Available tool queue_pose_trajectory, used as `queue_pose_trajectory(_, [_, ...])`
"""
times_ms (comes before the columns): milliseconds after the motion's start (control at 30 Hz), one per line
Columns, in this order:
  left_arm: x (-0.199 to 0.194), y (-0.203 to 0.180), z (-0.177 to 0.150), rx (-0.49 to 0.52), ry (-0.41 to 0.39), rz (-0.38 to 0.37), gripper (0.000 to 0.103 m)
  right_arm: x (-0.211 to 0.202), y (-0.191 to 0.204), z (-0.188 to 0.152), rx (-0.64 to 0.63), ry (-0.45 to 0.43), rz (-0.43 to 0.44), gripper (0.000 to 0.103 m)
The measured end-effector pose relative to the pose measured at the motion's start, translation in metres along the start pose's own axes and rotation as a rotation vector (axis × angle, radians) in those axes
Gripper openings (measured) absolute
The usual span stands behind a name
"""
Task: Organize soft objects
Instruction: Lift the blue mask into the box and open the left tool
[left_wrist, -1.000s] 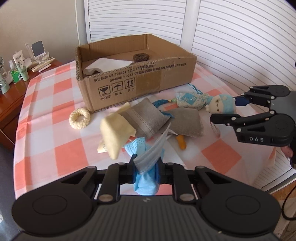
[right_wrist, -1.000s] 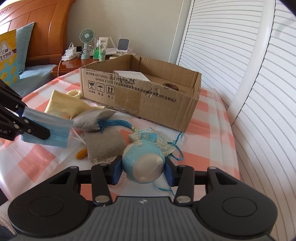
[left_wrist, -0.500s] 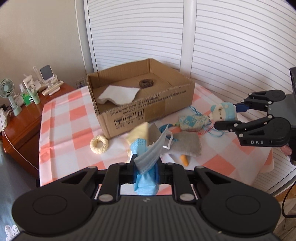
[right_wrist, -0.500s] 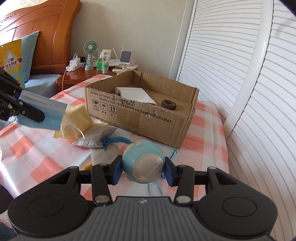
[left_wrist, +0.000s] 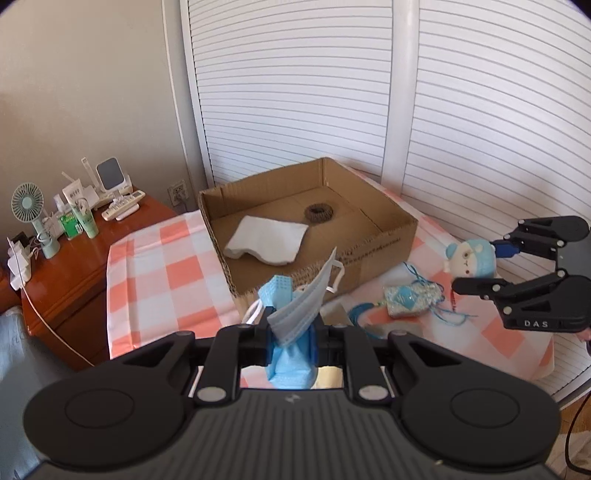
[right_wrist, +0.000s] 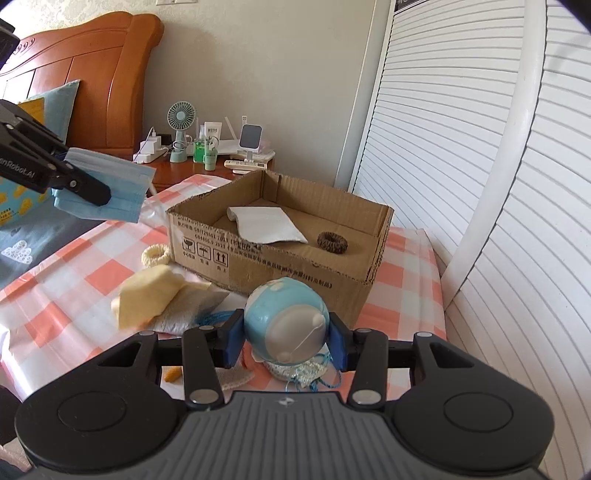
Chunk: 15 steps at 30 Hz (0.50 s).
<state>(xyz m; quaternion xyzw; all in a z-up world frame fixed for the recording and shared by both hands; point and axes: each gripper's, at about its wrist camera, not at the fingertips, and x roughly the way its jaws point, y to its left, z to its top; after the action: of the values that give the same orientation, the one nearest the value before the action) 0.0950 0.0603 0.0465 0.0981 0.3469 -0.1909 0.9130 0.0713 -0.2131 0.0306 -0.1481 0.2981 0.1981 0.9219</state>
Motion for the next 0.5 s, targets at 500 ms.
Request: queue_pose_trajectory(500, [0.074, -0.02, 0.084, 0.051, -0.023, -0.045, 0.016, 0.008, -0.012, 0.021, -0.001, -0.015, 0.012, 0.051])
